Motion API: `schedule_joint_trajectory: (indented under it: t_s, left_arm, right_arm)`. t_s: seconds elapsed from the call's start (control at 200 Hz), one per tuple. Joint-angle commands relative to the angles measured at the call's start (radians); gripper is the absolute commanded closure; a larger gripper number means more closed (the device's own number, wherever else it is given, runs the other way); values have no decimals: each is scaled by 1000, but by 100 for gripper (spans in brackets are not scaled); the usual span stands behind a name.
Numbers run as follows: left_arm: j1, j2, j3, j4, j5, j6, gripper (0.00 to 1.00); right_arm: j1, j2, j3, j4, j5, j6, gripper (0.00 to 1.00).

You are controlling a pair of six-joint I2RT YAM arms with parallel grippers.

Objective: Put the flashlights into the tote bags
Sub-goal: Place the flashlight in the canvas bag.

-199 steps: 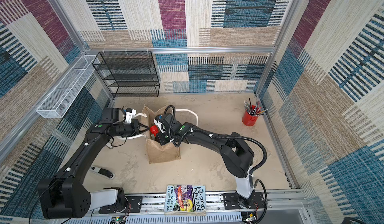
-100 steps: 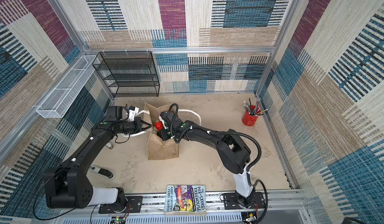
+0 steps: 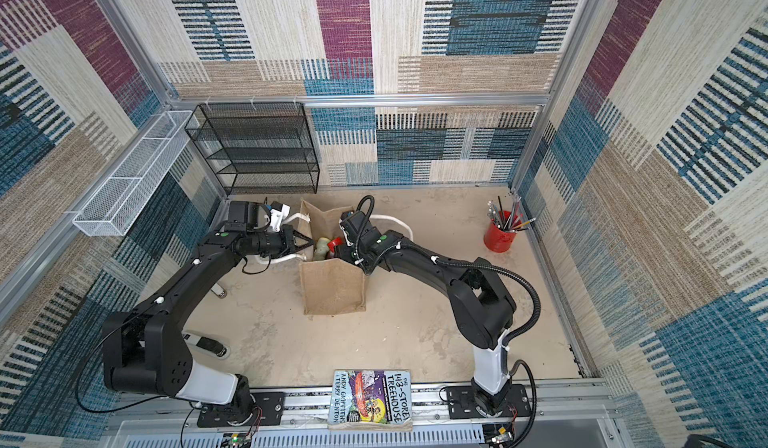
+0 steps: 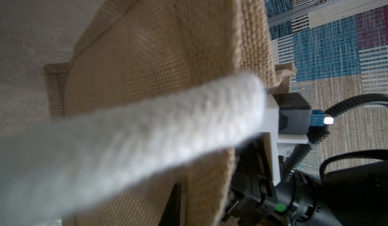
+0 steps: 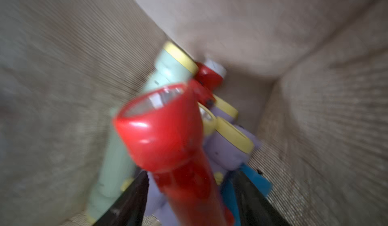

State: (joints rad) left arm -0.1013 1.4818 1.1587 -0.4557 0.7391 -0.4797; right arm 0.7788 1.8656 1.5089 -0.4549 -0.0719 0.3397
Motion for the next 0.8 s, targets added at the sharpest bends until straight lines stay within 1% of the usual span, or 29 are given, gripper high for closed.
schedule_joint_trajectory:
  t_s: [0.0,0.09,0.23,0.356,0.466,0.481,0.546,0.616,0.701,0.796]
  left_arm:
    - [-1,-17,26,-19,-27,10,85]
    - [-1,-18,64,-72,-28,44,74]
    - [0,-46,118,-132,-56,78,62]
    - [0,-78,198,-219,-112,124,58]
    - [5,-117,267,-282,-151,165,55]
    - [6,-125,274,-289,-186,170,55]
    - [12,-166,292,-318,-260,184,54]
    - [24,-223,282,-343,-375,180,54]
    - [34,-308,216,-345,-550,156,54]
    - [36,-413,98,-330,-791,115,53]
  right_arm:
    - [1,-41,33,17,-68,-37,32]
    - [1,-90,54,20,-75,-45,28]
    - [1,-187,39,58,-79,-82,22]
    - [-33,-274,4,81,-40,-102,19]
    - [-116,-367,-61,111,-30,-108,15]
    - [-132,-378,-73,117,-27,-109,15]
    - [-197,-435,-125,138,-17,-110,12]
    - [-265,-496,-196,168,3,-116,10]
    - [-348,-570,-301,222,0,-124,8]
    - [-451,-641,-425,290,-24,-128,6]
